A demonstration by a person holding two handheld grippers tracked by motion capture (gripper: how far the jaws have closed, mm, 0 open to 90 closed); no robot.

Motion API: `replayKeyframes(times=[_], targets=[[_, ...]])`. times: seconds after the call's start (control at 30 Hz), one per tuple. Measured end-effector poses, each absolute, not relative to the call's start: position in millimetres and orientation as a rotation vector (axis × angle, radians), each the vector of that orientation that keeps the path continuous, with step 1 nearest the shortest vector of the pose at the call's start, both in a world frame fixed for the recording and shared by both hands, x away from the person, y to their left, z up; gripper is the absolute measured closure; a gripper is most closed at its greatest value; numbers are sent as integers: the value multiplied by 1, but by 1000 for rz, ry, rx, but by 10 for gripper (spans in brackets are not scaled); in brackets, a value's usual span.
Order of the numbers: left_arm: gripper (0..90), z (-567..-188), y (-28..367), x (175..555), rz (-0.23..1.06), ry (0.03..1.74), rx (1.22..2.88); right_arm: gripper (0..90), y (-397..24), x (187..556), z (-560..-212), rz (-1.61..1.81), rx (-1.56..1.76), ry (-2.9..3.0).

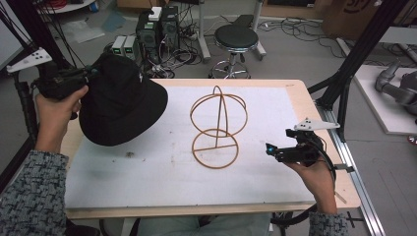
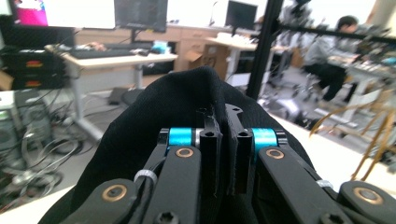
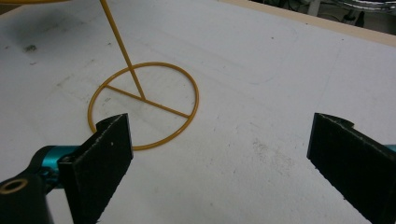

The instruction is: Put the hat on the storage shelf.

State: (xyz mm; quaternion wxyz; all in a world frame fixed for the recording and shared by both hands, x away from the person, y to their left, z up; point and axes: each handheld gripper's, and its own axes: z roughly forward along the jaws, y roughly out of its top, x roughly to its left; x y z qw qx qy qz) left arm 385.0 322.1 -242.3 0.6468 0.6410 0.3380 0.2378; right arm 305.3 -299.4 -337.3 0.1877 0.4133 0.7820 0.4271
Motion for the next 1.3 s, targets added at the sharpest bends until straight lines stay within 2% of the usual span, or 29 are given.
replayKeyframes(times=[0.4, 0.9, 1.3], targets=[[858, -215, 307, 394, 360, 649, 1362, 65, -304, 304, -338, 1202, 1172, 2194], [858, -198, 280, 403, 258, 603, 1309, 65, -304, 306, -339, 1209, 1168, 2200], [858, -200, 234, 414, 138, 555, 1298, 65, -302, 306, -339, 1209, 1161, 2210]])
